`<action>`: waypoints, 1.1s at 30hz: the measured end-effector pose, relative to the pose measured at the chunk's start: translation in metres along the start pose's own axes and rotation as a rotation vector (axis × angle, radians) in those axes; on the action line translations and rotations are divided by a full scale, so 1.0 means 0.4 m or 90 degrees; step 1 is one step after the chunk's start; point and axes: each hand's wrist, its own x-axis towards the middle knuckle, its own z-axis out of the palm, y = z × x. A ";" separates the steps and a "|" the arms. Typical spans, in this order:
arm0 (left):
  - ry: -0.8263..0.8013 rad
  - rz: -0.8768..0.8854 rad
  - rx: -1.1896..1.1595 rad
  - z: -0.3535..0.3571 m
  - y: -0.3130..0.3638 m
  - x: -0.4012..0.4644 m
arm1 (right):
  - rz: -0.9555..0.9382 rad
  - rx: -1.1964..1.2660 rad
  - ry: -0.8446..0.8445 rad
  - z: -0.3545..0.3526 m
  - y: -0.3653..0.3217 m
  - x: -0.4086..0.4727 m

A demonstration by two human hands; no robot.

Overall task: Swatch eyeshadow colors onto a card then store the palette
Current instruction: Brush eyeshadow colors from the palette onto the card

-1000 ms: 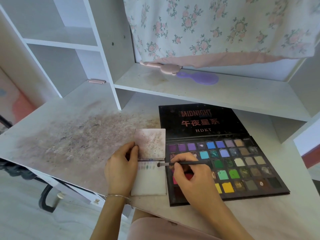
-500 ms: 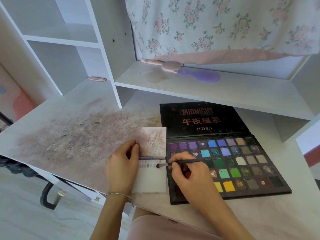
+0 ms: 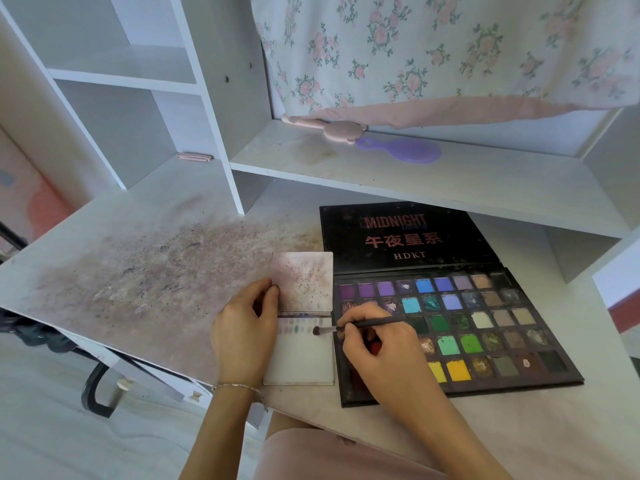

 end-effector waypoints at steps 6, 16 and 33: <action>-0.002 0.003 0.002 -0.001 0.002 -0.001 | 0.001 -0.007 0.002 0.001 0.002 0.001; -0.003 0.003 -0.002 -0.003 0.005 -0.002 | -0.017 -0.006 0.019 0.003 0.005 0.000; 0.008 0.007 -0.007 -0.001 0.002 0.000 | 0.025 0.094 0.386 -0.129 0.058 -0.034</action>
